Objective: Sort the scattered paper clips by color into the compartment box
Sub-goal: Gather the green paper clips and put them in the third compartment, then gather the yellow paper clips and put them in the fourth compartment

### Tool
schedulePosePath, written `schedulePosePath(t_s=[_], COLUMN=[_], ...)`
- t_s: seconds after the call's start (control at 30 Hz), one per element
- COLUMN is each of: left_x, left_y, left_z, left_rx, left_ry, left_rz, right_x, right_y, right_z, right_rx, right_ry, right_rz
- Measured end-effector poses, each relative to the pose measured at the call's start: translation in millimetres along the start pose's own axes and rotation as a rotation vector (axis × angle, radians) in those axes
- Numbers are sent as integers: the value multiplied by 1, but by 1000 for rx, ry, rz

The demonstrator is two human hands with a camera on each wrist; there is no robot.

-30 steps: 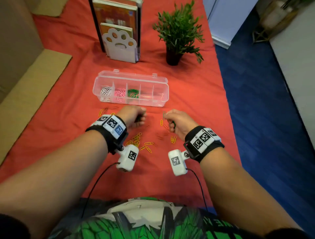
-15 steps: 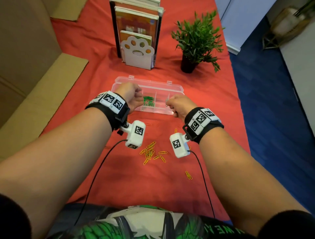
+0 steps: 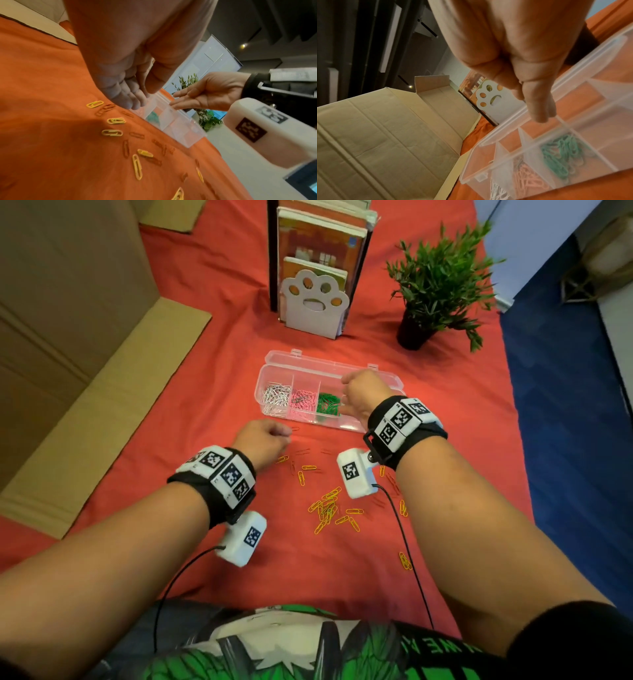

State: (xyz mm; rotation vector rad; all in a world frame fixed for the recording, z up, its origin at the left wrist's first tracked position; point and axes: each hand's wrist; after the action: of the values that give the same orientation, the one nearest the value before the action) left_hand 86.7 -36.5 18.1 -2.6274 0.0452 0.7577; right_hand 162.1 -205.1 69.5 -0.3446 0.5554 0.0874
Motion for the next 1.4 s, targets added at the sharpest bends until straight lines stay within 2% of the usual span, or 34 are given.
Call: schedulePosePath(t_s=[0.2,0.33,0.43,0.57,0.63,0.7,0.8,0.93,1.03,1.23,1.3,1.4], left_x=[-18,-28,-26,-4,13,35,59,75,69,61,58,56], left_y=[7,12,10,-6,-12,-11,-1,13,19,26,24,24], left_z=[36,34,8,-40,-60,-73,-83,-90,-93,-89,-91,-94], left_rx=[251,341,391,600,748,876,1081,1313,1397,1450,1447,1436], left_ry=[58,80,214,435,468,419,272,178,210,284,313,263], left_rz=[38,16,-85,-321,-324,-226,-77,-18,-34,-112,-107,-54], right_x=[-22,-48,-63,-74,-77,-79,-76,-63,-53,-49,-48,-47], right_y=[-12,-21,-22,-15,-12,-9,-10,-11,-11,-14,-15,-19], right_z=[-28,-66,-86,-92,-91,-90,-89,-89,-93,-97,-97,-95], right_rx=[12,-269,-443,-482,-493,-528,-684,-931,-975,-902,-895,-895], right_ry=[-57,-86,-92,-117,-164,-241,-366,-316,-242,-253,-242,-222], right_rz=[-108,-85,-40,-24,-56,-112,-205,-160,-82,-22,6,46])
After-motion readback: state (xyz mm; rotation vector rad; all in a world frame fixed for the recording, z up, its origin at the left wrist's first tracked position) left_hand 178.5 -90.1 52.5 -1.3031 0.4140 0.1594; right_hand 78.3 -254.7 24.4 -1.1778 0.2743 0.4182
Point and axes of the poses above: each hand's wrist, its own x-axis towards the middle knuckle, its own y-axis out of the palm, z = x × y, and after that the axes turned 3 degrees about x, right-handed
